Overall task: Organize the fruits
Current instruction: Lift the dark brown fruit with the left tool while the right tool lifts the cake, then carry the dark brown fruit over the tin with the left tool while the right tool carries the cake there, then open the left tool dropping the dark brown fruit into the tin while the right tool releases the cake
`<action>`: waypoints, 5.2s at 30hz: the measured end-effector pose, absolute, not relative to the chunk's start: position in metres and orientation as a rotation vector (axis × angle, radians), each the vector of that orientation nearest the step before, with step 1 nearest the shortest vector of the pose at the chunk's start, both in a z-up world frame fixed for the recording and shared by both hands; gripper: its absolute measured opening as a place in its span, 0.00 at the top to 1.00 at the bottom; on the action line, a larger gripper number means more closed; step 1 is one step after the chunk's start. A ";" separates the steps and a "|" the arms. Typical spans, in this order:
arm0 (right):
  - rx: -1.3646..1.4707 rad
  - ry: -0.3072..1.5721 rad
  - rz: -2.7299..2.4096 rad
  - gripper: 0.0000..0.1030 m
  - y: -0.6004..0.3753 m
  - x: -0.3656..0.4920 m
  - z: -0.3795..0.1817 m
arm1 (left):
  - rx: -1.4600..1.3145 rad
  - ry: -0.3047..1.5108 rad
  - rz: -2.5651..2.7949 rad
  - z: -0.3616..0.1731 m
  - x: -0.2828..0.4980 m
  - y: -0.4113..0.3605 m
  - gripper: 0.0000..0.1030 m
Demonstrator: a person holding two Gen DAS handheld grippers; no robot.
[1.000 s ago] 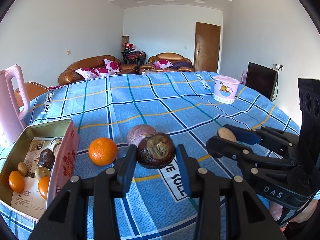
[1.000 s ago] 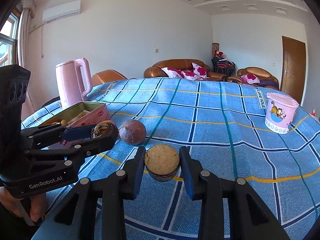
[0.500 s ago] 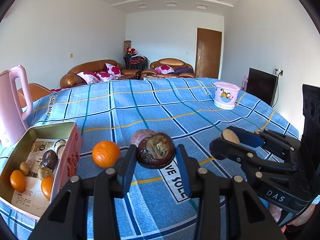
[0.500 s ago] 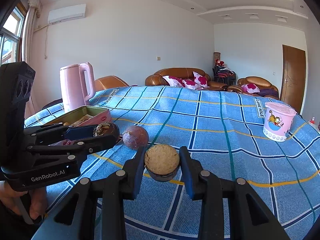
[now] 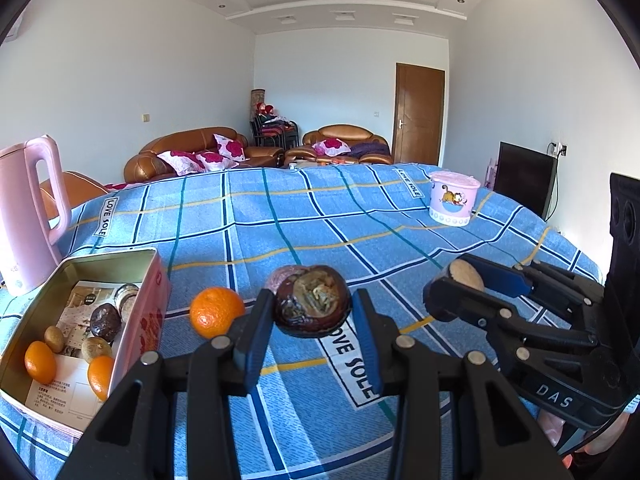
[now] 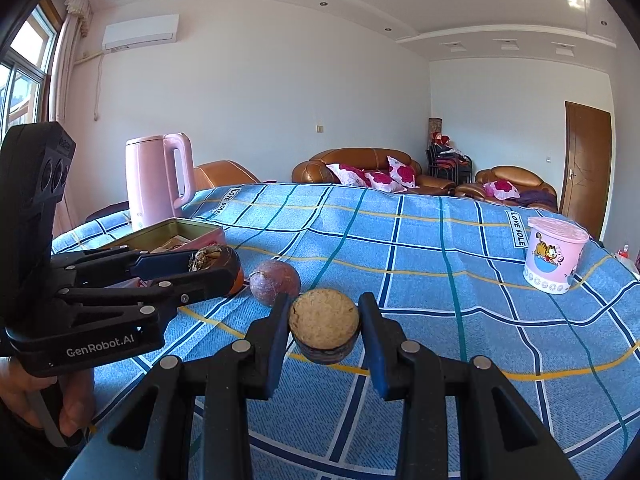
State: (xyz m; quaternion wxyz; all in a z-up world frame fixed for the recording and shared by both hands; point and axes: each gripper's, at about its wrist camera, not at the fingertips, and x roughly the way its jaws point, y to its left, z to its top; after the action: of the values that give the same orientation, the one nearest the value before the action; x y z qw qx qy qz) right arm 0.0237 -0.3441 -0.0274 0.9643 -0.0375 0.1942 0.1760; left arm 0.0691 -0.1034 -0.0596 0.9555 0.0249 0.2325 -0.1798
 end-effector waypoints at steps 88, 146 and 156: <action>-0.160 0.299 0.575 0.64 -0.258 0.029 0.064 | -0.065 0.396 -0.182 -0.035 0.064 0.000 0.59; -0.243 0.573 0.736 0.64 -0.122 0.112 -0.029 | -0.017 0.654 -0.003 -0.065 0.123 0.087 0.59; -0.246 0.594 0.724 0.64 -0.120 0.116 -0.031 | -0.003 0.702 -0.010 -0.075 0.129 0.084 0.59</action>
State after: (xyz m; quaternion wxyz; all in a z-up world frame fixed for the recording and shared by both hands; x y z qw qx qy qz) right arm 0.1157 -0.1200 -0.0310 0.8850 -0.1181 0.2856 0.3482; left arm 0.1289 0.0842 -0.0753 0.9390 -0.0017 0.3437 -0.0048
